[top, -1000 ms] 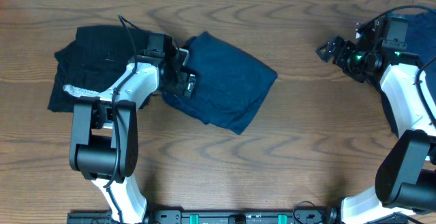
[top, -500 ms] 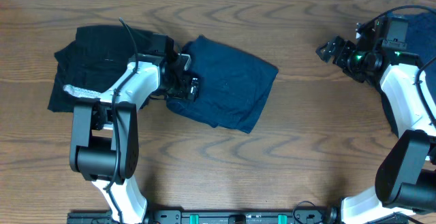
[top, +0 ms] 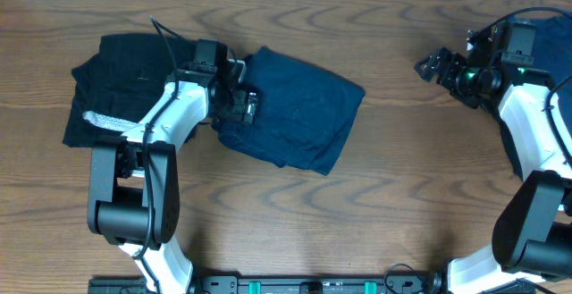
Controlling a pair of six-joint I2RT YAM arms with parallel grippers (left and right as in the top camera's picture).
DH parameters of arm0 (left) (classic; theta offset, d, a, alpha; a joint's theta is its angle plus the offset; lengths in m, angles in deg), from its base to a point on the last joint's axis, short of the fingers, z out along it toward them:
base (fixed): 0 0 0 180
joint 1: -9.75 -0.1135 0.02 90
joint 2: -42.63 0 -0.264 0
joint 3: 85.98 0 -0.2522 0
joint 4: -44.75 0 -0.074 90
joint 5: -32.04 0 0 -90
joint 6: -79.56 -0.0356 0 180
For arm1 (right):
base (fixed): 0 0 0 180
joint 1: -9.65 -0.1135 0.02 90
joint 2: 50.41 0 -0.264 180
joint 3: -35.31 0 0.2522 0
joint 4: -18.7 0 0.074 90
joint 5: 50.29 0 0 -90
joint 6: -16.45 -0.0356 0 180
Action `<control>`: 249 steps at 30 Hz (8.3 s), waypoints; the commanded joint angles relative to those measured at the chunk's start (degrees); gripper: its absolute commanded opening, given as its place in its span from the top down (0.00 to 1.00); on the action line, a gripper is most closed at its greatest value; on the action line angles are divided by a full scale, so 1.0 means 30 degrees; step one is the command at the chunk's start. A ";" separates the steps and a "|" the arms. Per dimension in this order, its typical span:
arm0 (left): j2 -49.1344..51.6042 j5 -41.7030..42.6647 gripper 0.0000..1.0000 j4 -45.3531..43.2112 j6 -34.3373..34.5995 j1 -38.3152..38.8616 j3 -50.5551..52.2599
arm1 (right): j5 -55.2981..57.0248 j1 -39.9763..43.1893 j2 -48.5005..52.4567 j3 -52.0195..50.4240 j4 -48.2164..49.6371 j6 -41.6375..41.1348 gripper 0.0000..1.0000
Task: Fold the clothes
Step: 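Drag the navy bundle leftward with the left gripper toward the black stack, then lift the bundle with the left gripper and lay it onto the black stack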
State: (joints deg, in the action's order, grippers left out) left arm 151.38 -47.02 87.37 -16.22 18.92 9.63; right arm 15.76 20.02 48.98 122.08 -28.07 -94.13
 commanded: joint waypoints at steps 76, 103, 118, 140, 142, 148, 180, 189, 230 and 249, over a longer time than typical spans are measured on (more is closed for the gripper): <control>0.1129 0.1122 0.01 0.1792 0.3687 0.1443 -0.0634 | -0.0007 0.0051 0.0109 -0.0036 -0.0015 0.0015 0.01; 0.2106 0.1122 0.94 0.1654 0.4991 0.1435 -0.0678 | -0.0007 0.0051 0.0109 -0.0036 -0.0015 0.0015 0.01; -0.1384 -0.0175 0.94 0.0175 0.4299 0.1413 -0.0918 | -0.0007 0.0036 0.0109 -0.0036 -0.0015 0.0015 0.01; -0.6477 -0.3963 0.94 -0.0306 -0.1581 -0.2841 -0.0925 | -0.0007 0.0036 0.0109 -0.0036 -0.0015 0.0015 0.01; -0.6528 -0.3949 0.94 -0.0437 -0.1501 -0.3388 -0.1005 | -0.0007 0.0036 0.0109 -0.0036 -0.0015 0.0015 0.01; -0.6557 -0.3949 0.94 -0.0583 -0.1486 -0.4495 -0.1202 | -0.0007 0.0036 0.0109 -0.0036 -0.0015 0.0015 0.01; -0.7446 -0.0525 0.94 -0.2834 0.4233 -0.5625 -0.1217 | -0.0007 0.0036 0.0109 -0.0036 -0.0015 0.0015 0.01; -0.7431 -0.3067 0.94 -0.1916 0.2084 -0.5625 -0.1217 | -0.0007 0.0036 0.0109 -0.0036 -0.0015 0.0015 0.01; -0.3701 -0.6878 0.02 -0.5428 0.0656 -0.9449 -0.1180 | -0.0007 0.0036 0.0109 -0.0036 -0.0007 0.0015 0.01; -0.3956 -0.1712 0.91 -0.3089 0.5748 -1.0950 -0.0838 | -0.0007 0.0036 0.0109 -0.0036 -0.0015 0.0015 0.01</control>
State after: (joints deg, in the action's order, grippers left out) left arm 136.24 -53.49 77.91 -1.22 -12.55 6.33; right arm 15.76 20.02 48.98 122.08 -28.07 -94.13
